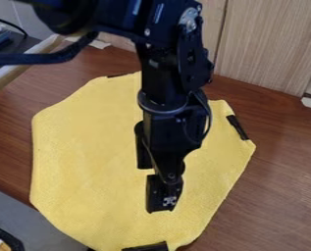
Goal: Fold the cloth from the top right to the bottom left
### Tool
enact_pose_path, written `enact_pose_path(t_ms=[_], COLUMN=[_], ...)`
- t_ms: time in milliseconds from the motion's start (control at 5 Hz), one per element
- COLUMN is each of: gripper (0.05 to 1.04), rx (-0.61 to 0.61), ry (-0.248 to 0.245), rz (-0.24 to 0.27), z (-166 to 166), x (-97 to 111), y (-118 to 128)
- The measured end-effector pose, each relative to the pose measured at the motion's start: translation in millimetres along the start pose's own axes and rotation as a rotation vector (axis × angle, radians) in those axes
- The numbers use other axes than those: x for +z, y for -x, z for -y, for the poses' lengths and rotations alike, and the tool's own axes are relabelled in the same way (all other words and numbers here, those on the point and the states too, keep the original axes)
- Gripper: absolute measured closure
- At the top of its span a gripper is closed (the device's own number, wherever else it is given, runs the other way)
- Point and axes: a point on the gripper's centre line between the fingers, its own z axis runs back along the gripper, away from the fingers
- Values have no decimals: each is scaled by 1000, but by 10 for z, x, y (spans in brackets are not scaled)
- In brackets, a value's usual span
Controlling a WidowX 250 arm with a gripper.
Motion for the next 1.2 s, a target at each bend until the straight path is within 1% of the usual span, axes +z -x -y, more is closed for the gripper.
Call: enact_pose_path(t_ms=[200,400,600,800,1000,1200], gripper=[83,83,83,83,83,83], rx=[13,16,79,116,130,131], ry=[19,41,10,-26,-71,-68], rz=[-28,-131,-197,-203,-240,-228], z=[13,65,81,18,-49,-148], x=[-46,-81,-72,-3,-83,-211], y=[15,-208,-390,-537,-685,-855])
